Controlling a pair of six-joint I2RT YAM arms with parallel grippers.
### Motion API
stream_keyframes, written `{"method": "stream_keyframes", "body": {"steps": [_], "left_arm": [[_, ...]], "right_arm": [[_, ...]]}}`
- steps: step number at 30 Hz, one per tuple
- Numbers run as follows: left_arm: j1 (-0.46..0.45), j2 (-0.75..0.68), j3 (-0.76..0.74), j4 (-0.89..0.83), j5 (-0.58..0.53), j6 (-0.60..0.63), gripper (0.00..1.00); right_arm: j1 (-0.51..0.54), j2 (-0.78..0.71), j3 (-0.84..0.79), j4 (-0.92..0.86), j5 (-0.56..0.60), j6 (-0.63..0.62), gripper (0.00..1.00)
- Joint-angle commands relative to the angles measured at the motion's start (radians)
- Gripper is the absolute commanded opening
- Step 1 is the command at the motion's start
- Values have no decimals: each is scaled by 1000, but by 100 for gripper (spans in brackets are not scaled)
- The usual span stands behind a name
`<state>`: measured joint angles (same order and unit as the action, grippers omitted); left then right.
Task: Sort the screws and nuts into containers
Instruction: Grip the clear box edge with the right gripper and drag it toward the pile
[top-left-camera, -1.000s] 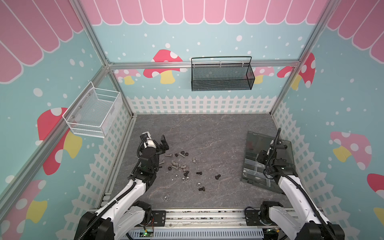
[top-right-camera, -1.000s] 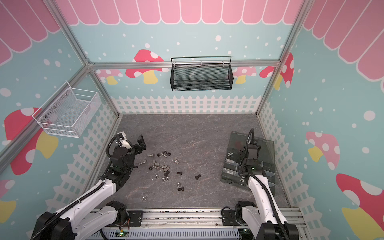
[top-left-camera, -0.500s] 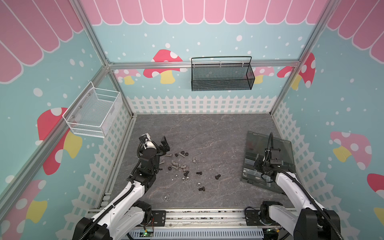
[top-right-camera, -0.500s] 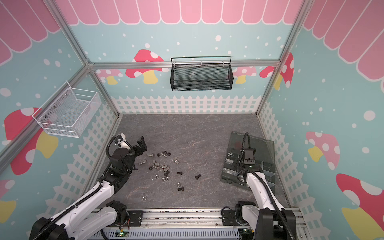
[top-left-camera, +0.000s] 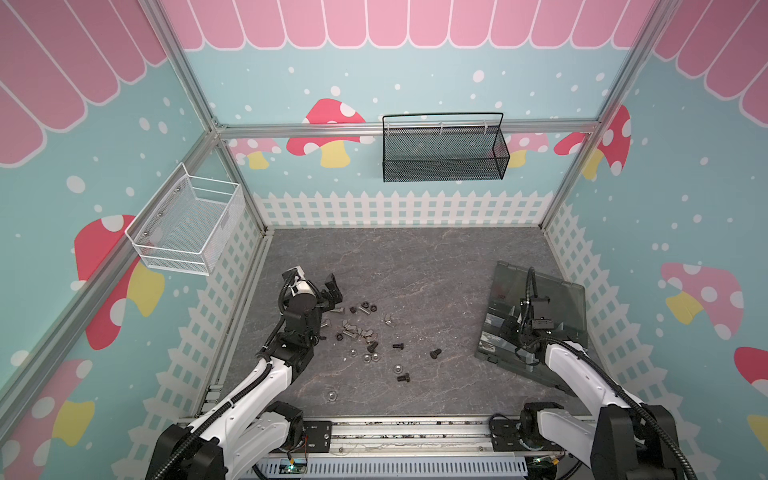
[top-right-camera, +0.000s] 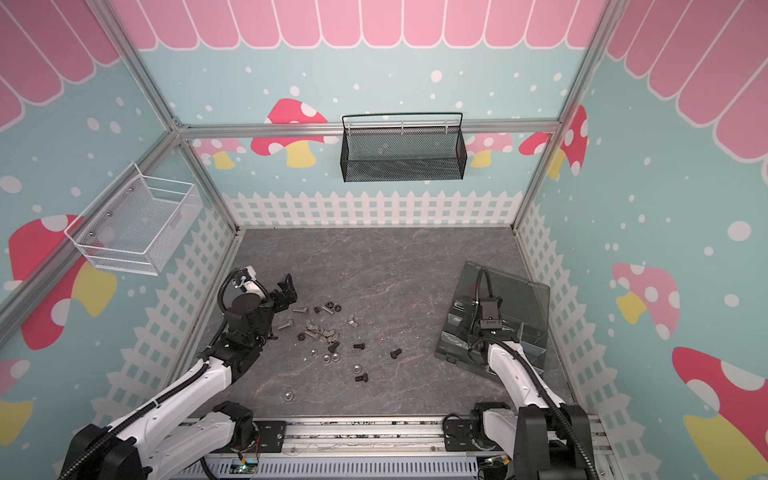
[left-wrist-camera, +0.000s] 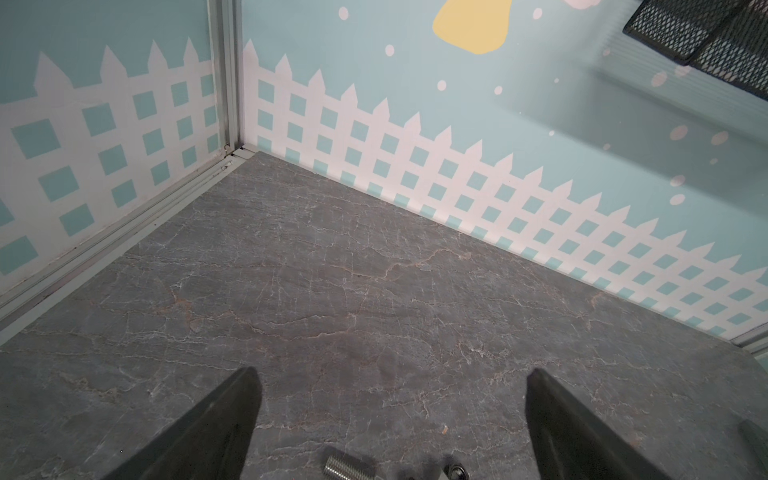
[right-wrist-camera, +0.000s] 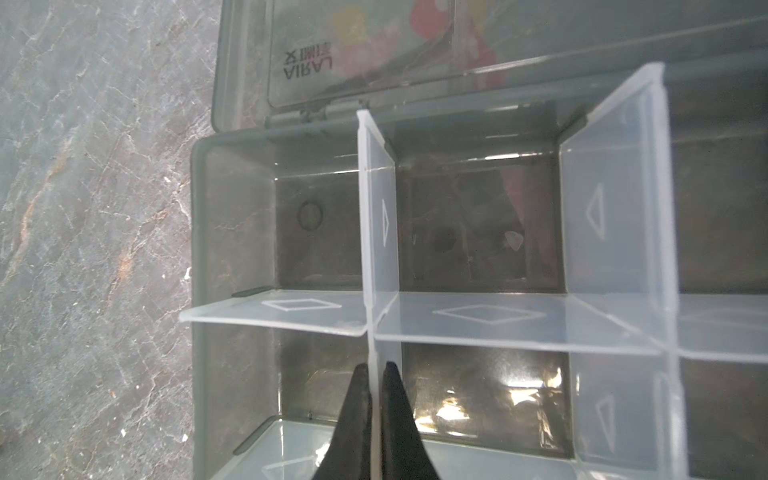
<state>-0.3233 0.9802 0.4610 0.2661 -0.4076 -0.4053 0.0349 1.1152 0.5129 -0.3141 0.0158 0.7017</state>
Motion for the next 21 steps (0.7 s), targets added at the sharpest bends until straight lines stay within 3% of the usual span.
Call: {"method": "stream_keyframes", "body": {"steps": [1,13,21], "left_arm": [[-4,9,30,9,13,-14,100],[-3,1,30,-8,6,-7,100],[-3,-12,18,-14,-10,-6,100]], "right_arm": [[41,60,30,5,1,72,2],[242,371,296,80,45,87,0],[370,575,482,117,14,72,0]]}}
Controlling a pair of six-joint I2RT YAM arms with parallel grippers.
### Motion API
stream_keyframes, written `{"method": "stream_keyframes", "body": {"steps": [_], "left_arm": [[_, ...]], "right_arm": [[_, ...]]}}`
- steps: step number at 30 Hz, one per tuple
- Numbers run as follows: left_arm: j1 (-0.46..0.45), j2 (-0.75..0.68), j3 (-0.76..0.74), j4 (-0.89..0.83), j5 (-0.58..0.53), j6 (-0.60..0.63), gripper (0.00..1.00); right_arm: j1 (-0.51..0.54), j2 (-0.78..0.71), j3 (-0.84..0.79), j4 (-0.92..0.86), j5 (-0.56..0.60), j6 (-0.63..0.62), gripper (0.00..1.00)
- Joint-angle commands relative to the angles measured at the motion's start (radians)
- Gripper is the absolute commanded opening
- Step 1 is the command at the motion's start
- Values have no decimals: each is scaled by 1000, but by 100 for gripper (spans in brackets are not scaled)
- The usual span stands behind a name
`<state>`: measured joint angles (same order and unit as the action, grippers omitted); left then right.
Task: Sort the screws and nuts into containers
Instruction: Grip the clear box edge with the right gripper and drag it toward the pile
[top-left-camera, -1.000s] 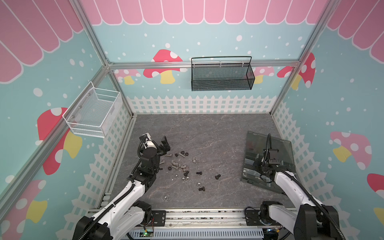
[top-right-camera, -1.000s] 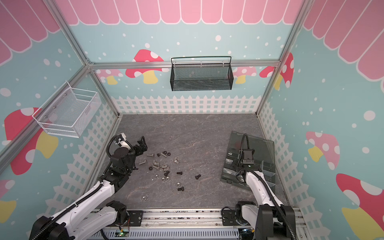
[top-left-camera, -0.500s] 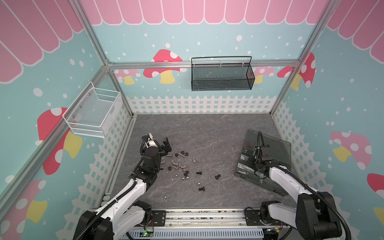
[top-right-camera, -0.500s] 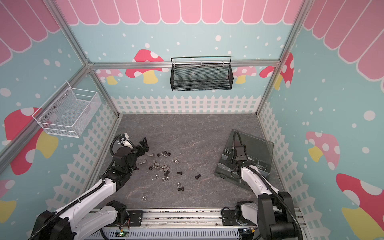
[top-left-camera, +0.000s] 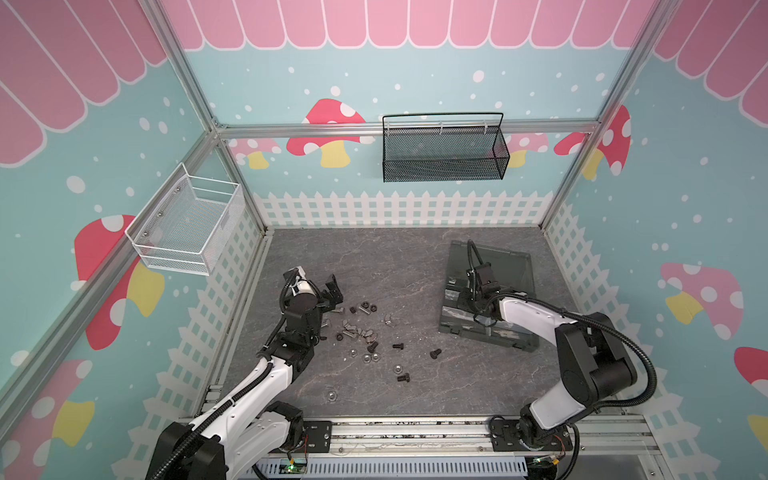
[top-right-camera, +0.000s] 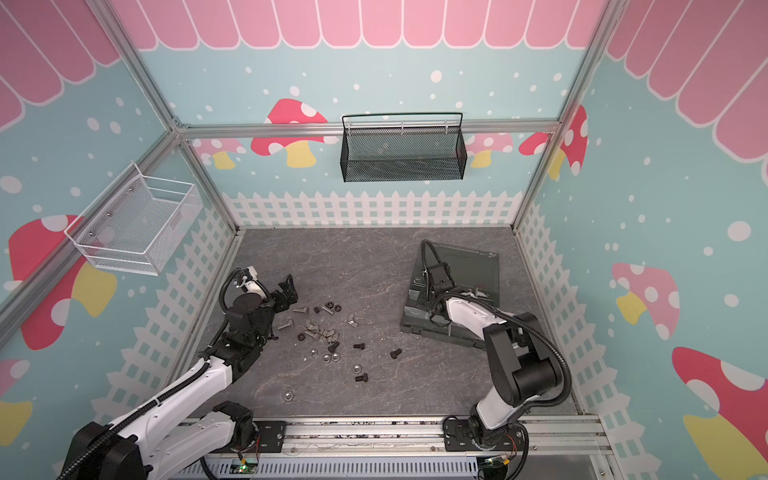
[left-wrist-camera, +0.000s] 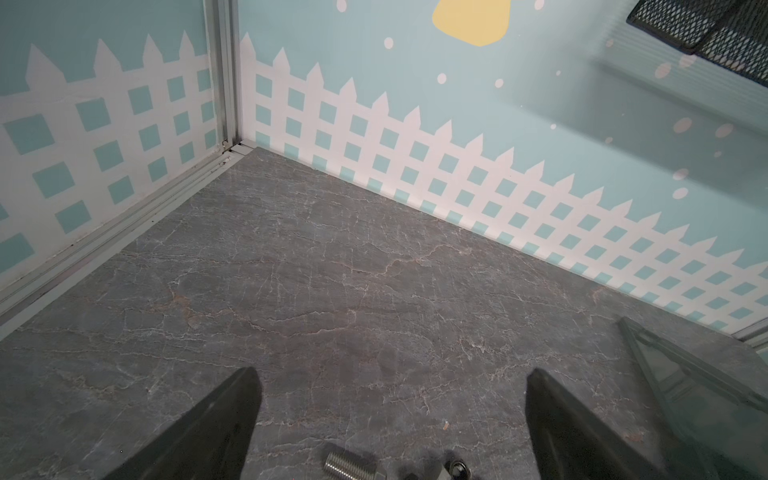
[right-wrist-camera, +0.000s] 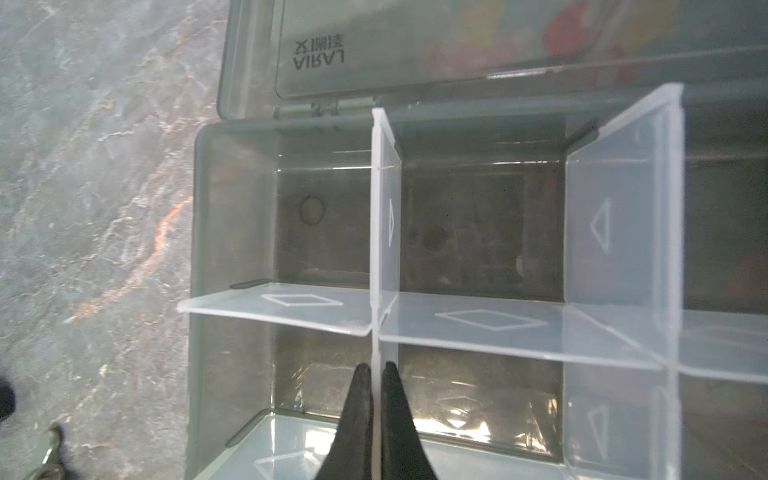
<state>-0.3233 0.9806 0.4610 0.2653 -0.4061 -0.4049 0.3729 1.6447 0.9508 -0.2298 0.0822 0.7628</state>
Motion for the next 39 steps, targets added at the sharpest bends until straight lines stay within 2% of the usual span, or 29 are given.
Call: {"method": "stream_keyframes", "body": {"steps": [1,10,22,39], "left_arm": [[-3,-11,17,-16,-11,-5,100],[-4,0,23,-37,-3,-9,100],[-3,-24,66,-224,-37,-107,100],[-2,-6,125,-599,-39,-234,98]], "right_arm": [[52,70,69,33,-57,14,0],[166,215,230,48,-90,46,0],[221,241,266,32,-75,81,1],[229,233,327,20,-71,37,38]]}}
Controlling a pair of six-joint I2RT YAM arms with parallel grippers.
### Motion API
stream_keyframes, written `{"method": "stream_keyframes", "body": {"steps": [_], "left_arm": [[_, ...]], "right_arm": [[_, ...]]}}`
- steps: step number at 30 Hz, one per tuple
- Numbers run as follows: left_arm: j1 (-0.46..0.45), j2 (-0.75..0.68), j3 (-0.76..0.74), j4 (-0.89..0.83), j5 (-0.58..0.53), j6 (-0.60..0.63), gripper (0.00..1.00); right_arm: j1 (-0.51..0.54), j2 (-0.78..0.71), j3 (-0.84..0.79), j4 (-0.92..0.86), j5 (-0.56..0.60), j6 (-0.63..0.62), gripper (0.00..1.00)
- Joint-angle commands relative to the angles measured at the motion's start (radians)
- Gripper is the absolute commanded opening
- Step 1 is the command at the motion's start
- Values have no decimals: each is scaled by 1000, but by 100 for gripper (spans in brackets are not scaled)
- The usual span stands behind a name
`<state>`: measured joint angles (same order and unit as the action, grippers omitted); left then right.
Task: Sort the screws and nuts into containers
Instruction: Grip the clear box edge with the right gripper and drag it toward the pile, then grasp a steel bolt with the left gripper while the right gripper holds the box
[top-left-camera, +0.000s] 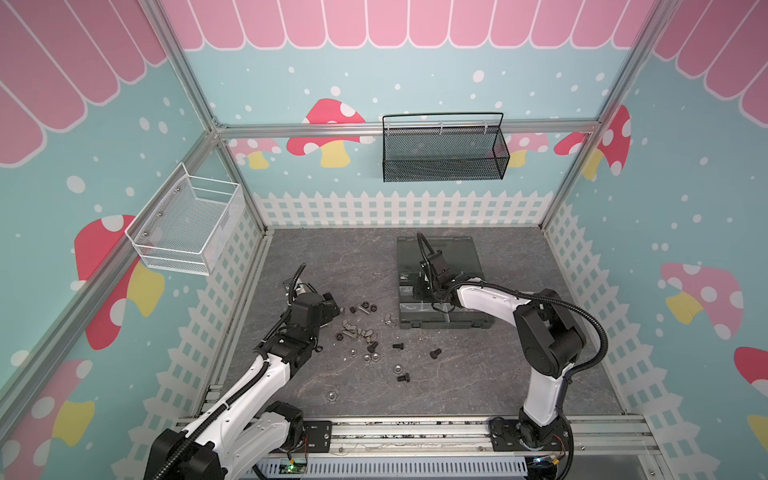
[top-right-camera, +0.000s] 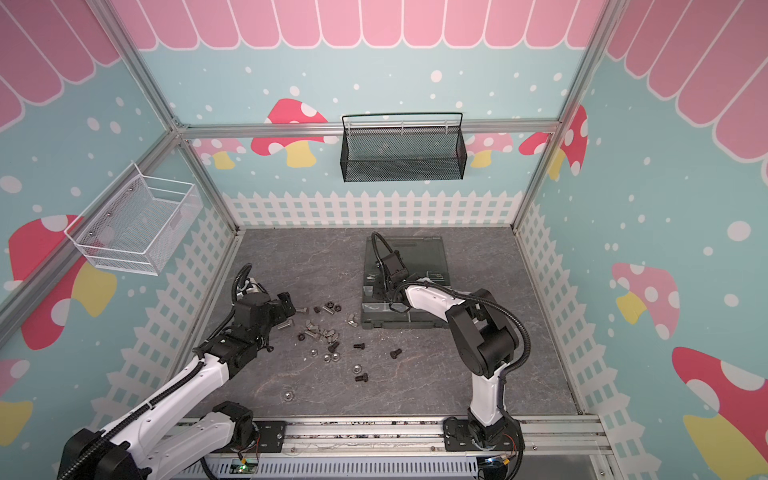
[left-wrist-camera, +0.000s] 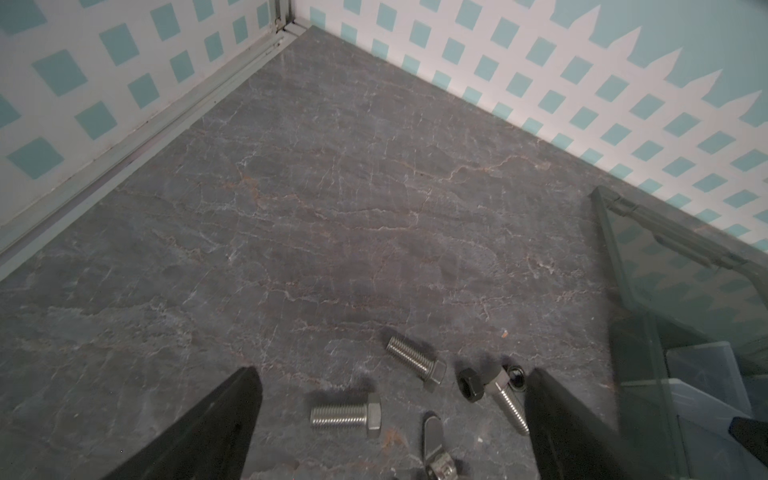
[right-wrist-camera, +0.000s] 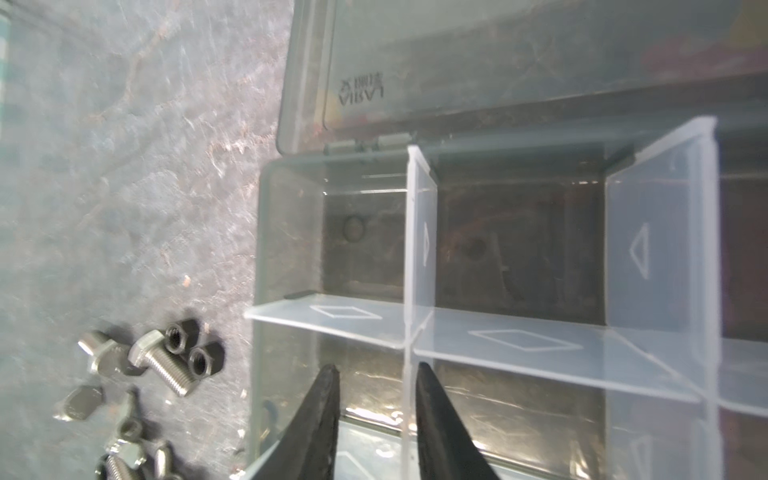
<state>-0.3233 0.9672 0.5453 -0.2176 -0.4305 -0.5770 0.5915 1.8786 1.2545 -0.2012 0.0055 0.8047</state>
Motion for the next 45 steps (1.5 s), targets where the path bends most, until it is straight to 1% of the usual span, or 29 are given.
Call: {"method": "stream_keyframes", "body": {"steps": [1,6,10,14,17,20,21,22,23,28,32,35,39,45], "left_arm": [[-2,13,46,-139,-12,-79,96],[-1,42,55,-217,-10,-216,91],[0,67,47,-224,8,-305,87],[3,119,75,-210,39,-284,82],[6,173,118,-209,67,-268,81],[16,234,160,-206,100,-275,76],[21,256,171,-201,105,-282,75],[26,276,182,-191,132,-290,73],[32,294,190,-181,149,-296,72],[70,392,240,-129,236,-348,62],[78,464,278,-117,265,-378,53],[79,501,294,-105,278,-412,51],[79,536,282,-62,298,-459,45],[79,582,274,-29,319,-493,45]], "right_arm": [[10,-8,23,-11,10,-12,40],[10,-67,10,-17,28,-46,48],[9,-121,-14,-16,46,-74,55],[8,-164,-36,-22,59,-104,63],[7,-189,-54,-30,88,-120,71],[7,-212,-73,-30,115,-127,80],[7,-219,-79,-30,121,-127,83],[7,-223,-85,-30,123,-128,93],[7,-227,-88,-30,126,-128,97],[5,-241,-104,-35,150,-124,97],[3,-248,-110,-43,171,-119,97],[-1,-252,-113,-46,176,-111,97],[-8,-252,-112,-55,179,-100,97],[-19,-249,-113,-61,170,-88,97]]}}
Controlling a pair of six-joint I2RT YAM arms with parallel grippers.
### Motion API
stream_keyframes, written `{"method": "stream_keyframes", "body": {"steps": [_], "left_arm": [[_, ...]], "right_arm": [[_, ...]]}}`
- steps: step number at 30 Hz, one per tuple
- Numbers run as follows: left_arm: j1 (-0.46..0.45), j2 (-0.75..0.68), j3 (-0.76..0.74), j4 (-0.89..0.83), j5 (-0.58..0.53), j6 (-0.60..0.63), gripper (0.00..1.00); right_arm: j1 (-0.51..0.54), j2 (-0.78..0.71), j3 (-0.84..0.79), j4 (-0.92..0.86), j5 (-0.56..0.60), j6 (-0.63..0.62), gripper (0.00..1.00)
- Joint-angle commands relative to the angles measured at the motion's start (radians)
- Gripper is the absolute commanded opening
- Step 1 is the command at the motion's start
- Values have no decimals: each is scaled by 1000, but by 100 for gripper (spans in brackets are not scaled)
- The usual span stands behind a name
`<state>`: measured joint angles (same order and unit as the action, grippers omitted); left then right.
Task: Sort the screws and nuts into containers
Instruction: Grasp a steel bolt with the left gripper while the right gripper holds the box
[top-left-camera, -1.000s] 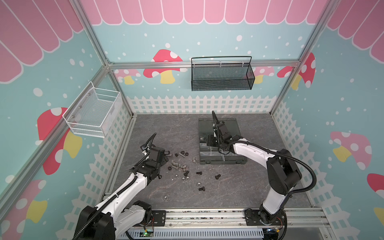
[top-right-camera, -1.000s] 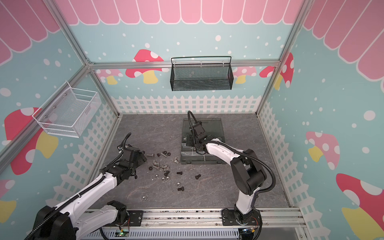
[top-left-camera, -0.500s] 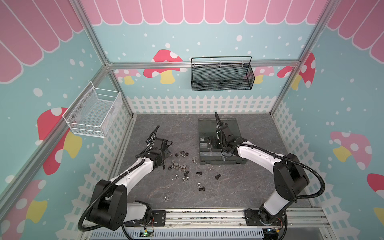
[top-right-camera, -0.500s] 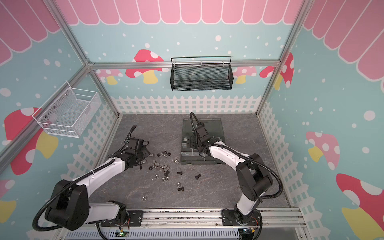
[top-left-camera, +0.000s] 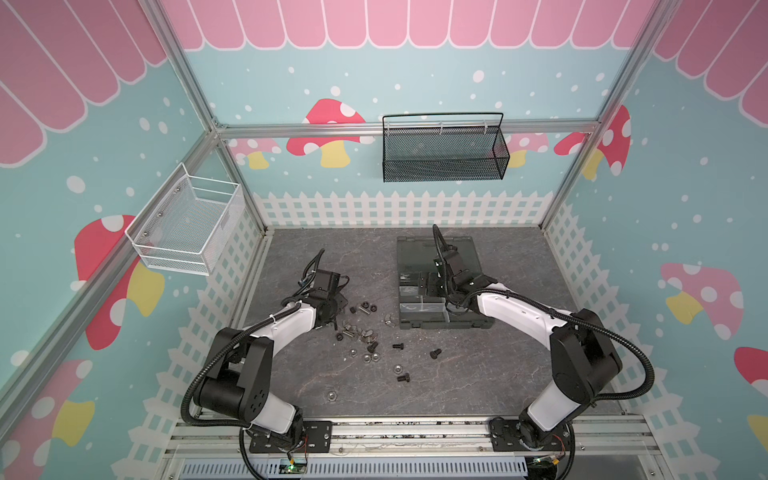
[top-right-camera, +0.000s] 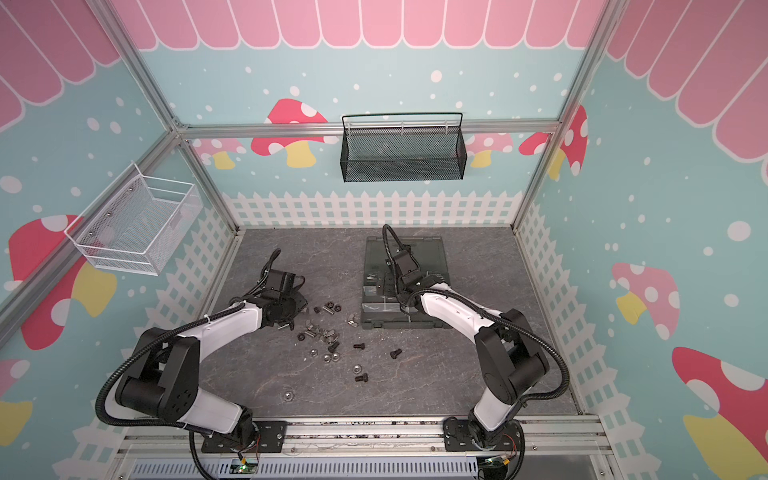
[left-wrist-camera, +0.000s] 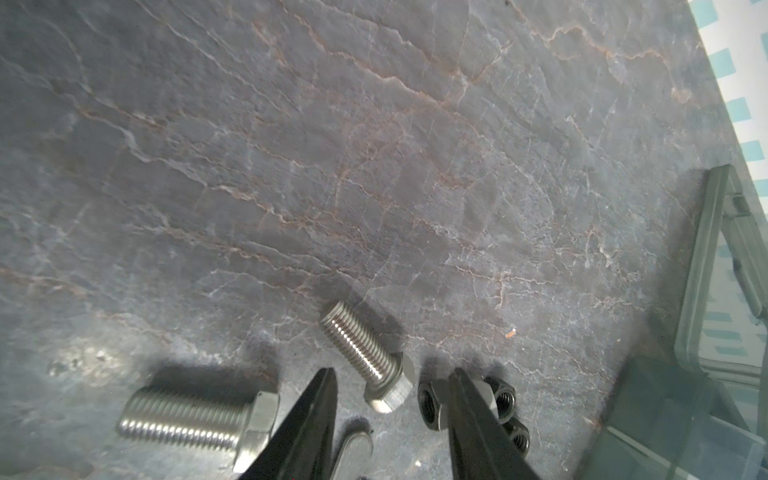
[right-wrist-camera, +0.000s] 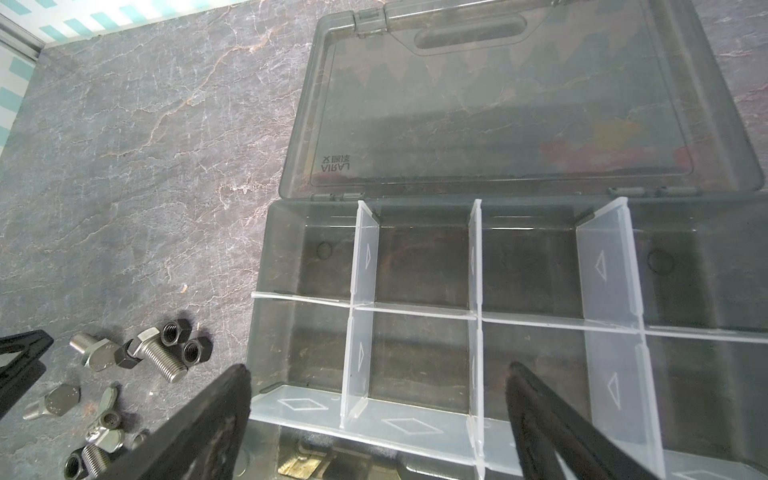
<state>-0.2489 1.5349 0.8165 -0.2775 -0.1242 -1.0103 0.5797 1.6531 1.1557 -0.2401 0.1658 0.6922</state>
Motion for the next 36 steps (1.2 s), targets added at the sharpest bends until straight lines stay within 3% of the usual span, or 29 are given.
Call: {"method": "stream_keyframes", "body": {"steps": [1,21,36], "left_arm": [[5,18,0,35,12,-67,45],[25,104,-6,41,2,-70,45],[26,187,114,-140,-4,45,25]], "right_arm": [[-8,-24,-16,-24,6,26,97],[-12,-7,-25,-20,-8,45,97],[-20,12,-21,-22,0,68,97]]}}
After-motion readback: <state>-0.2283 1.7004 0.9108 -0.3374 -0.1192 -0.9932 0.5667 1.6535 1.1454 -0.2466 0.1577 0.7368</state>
